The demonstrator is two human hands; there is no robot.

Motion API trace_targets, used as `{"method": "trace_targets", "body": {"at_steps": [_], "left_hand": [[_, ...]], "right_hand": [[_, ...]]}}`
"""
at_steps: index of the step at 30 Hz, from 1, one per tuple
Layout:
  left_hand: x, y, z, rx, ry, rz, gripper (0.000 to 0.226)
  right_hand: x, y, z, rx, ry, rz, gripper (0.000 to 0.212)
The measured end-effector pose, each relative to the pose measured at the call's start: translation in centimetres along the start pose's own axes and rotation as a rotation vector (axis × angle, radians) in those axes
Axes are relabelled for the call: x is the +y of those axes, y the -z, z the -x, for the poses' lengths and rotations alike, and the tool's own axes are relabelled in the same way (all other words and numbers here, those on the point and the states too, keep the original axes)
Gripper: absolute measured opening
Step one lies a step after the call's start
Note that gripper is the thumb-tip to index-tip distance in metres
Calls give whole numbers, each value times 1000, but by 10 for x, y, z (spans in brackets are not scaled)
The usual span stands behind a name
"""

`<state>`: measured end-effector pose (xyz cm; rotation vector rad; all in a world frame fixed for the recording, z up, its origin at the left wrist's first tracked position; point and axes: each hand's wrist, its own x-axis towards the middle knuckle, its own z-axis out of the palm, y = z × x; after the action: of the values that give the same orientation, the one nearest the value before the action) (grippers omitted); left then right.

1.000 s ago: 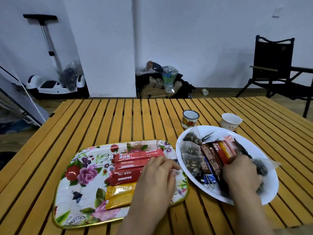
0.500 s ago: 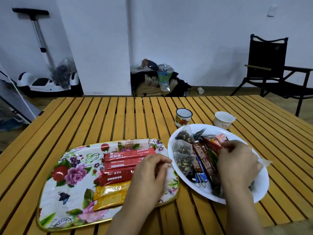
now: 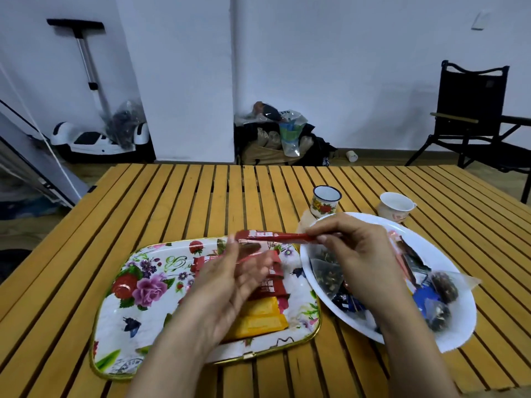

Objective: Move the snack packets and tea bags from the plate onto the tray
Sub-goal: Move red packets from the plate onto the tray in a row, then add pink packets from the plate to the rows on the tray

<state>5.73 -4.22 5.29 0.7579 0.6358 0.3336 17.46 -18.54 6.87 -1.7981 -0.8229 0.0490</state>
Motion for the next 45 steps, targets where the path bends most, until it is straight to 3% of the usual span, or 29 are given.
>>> {"method": "trace_targets", "body": {"at_steps": [3, 8, 12, 14, 17, 20, 23, 26, 28, 30, 33, 37, 40, 42, 45], "left_hand": [[19, 18, -2, 86, -54, -63, 48], [22, 44, -8, 246, -153, -498, 33], [15, 65, -18, 440, -306, -1154, 13], [8, 69, -20, 528, -405, -1393, 23], [-1, 64, -23, 465, -573, -1467, 50], [-16, 61, -30, 291, -601, -1652, 50], [-25, 66, -37, 217, -502, -1696, 50], [-23, 65, -38, 225, -500, -1671, 50], [-21, 62, -36, 261, -545, -1657, 48], [-19, 56, -33, 296, -633, -1595, 41], [-23, 39, -25, 253, -754, -1443, 28], [-45, 8, -14, -24, -862, -1422, 24], [-70, -10, -10, -247, -883, -1481, 25], [-84, -16, -12, -311, -912, -1547, 27], [-91, -20, -15, -274, -925, -1553, 28]], "right_hand": [[5, -16, -4, -86, 21, -15, 28], [9, -46, -4, -211, -32, 10, 31], [23, -73, 1, -317, 7, 302, 33], [33, -80, 4, -358, 51, 442, 34], [37, -82, 4, -349, 60, 486, 32], [39, -82, 2, -345, 106, 556, 31], [39, -83, 4, -359, 85, 573, 30], [35, -75, -1, -246, 53, 519, 25], [29, -60, -6, -55, 18, 458, 22], [25, -36, -10, 261, -2, 428, 24], [43, 5, -6, 591, -206, 488, 27], [81, 30, 4, 484, -522, 670, 32], [94, 26, 8, 409, -573, 728, 32], [97, 24, 8, 423, -580, 762, 37], [99, 25, 7, 416, -603, 774, 42]]}}
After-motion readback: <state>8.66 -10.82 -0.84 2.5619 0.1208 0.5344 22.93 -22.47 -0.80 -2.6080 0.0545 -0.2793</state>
